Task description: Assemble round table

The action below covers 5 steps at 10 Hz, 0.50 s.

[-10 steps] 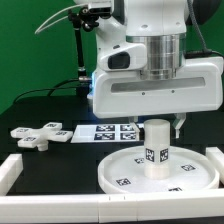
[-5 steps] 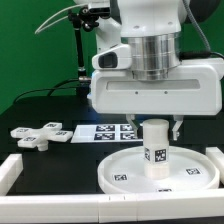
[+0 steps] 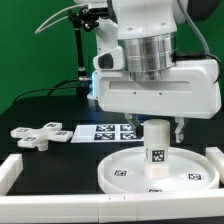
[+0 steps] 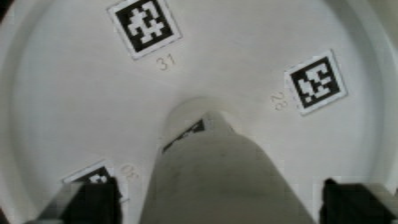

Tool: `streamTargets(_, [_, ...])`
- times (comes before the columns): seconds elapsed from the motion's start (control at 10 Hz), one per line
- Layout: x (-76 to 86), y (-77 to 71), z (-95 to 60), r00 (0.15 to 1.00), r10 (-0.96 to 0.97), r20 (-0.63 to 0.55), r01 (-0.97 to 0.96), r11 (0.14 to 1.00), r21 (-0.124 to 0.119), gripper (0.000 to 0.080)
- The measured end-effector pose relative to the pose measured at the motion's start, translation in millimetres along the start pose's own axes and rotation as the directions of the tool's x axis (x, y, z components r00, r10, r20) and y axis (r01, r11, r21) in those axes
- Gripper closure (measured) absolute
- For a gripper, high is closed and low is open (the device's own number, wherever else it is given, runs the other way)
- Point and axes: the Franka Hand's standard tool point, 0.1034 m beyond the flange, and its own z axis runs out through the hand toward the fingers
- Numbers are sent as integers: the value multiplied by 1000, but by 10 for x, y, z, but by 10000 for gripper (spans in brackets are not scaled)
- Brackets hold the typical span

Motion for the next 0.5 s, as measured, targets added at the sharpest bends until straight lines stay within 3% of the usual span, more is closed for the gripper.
streamTargets(0.2, [-27, -36, -22, 995, -94, -31, 94, 996, 7, 158])
streamTargets(0.5, [-207, 78, -148, 957, -286, -45, 286, 958, -1, 151])
